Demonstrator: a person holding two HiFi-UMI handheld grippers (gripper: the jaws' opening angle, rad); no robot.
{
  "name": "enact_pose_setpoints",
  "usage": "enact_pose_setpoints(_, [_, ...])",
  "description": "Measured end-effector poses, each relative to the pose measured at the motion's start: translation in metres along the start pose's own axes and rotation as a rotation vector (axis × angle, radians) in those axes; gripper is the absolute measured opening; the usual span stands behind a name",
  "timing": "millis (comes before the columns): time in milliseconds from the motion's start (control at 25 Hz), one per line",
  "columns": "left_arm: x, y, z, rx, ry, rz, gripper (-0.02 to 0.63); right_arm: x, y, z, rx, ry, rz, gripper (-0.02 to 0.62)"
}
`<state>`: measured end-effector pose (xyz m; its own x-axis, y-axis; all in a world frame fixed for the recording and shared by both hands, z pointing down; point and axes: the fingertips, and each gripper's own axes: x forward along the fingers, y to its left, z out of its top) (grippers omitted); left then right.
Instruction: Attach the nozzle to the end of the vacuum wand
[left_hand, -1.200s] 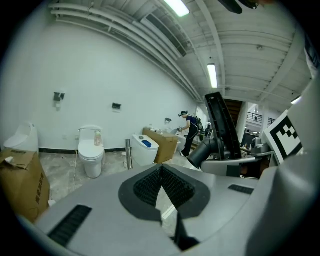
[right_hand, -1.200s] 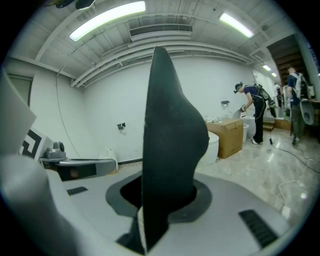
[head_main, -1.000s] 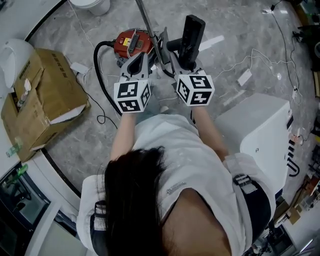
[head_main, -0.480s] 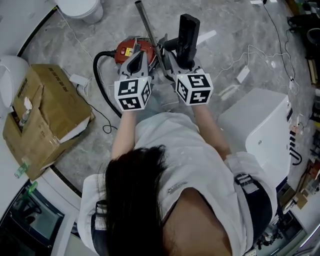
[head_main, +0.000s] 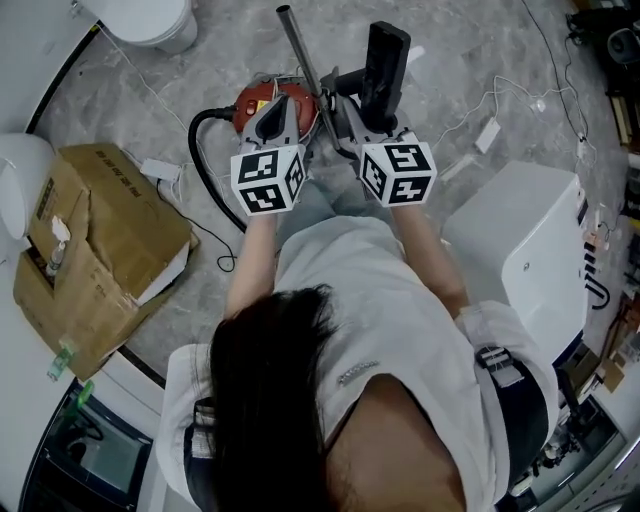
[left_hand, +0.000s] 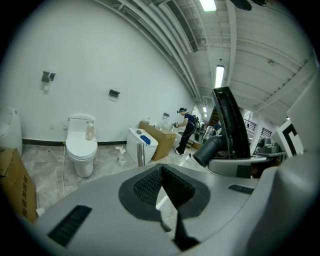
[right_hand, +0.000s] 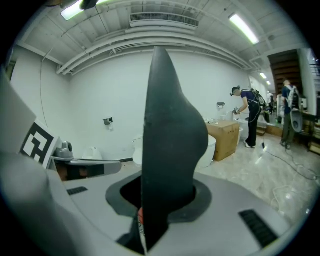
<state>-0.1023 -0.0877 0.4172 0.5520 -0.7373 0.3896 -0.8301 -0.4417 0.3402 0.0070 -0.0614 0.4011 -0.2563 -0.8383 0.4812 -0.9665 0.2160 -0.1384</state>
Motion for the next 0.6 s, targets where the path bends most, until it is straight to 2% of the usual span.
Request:
enact_pose_setpoints(120, [0.006,0.011,-0.001,-0.017,0.013,0.006,0.002,0.003,-0.004,0.004,0.018,-0.002,-0.015,0.106])
enact_pose_setpoints(280, [0.017,0.012,0.001,-0.037,0.017,-0.037,0.002,0.003,-0.007,0.014,0.009,-0.024,-0.028,0.106])
enact_pose_setpoints(600, [0.032,0.008,0.002,-0.027,0.025,-0.051,0.002,-0.002,-0.021,0.014,0.012,-0.027,-0.073,0.106])
